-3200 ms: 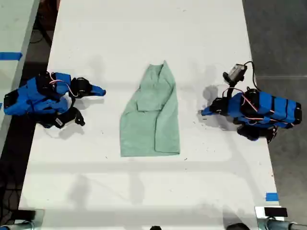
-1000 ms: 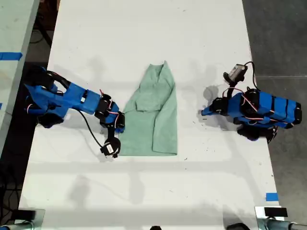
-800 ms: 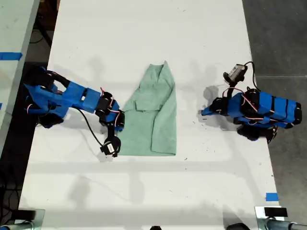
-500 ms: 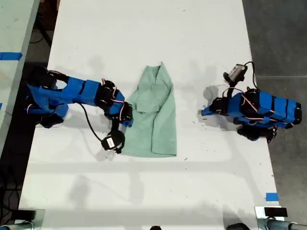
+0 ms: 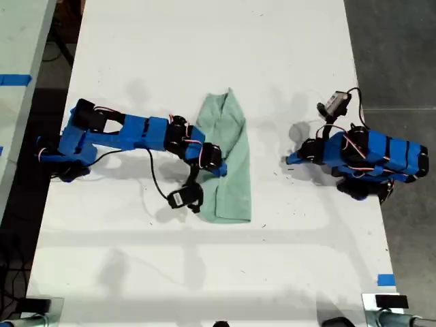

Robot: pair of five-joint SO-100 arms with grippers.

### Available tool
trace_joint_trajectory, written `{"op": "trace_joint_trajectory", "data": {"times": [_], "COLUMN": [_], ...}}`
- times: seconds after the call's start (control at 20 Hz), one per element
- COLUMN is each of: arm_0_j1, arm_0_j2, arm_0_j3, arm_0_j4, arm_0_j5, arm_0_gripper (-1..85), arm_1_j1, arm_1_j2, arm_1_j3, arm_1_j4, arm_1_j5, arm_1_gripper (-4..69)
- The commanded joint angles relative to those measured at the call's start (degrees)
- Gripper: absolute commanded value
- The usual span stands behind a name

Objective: Fold t shirt

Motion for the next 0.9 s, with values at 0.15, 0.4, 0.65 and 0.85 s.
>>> {"op": "trace_joint_trajectory", "data": {"times": [0.15, 0.4, 0.65, 0.85], "arm_0_j1": [0.18, 0.88, -1.32, -6.68], "arm_0_j2": [-3.60, -3.87, 20.74, 49.57], "arm_0_j3": [-3.52, -3.60, -0.09, 21.27], "arm_0_j4": [-5.01, -4.22, 10.11, 13.97], "arm_0_j5": [-4.66, -6.77, -1.05, 2.72], "arm_0_gripper": [21.7, 18.3, -0.2, -0.2], "arm_1_j1": [-0.18, -0.18, -0.18, 0.00], "arm_1_j2": [0.70, 0.70, 0.70, 0.70], "arm_1_j3": [2.02, 2.02, 2.02, 2.02], "arm_1_j4": [0.44, 0.53, 0.53, 0.53], "arm_1_j5": [0.18, 0.18, 0.18, 0.18], "arm_1_gripper": [2.2, 2.2, 2.2, 2.2]}}
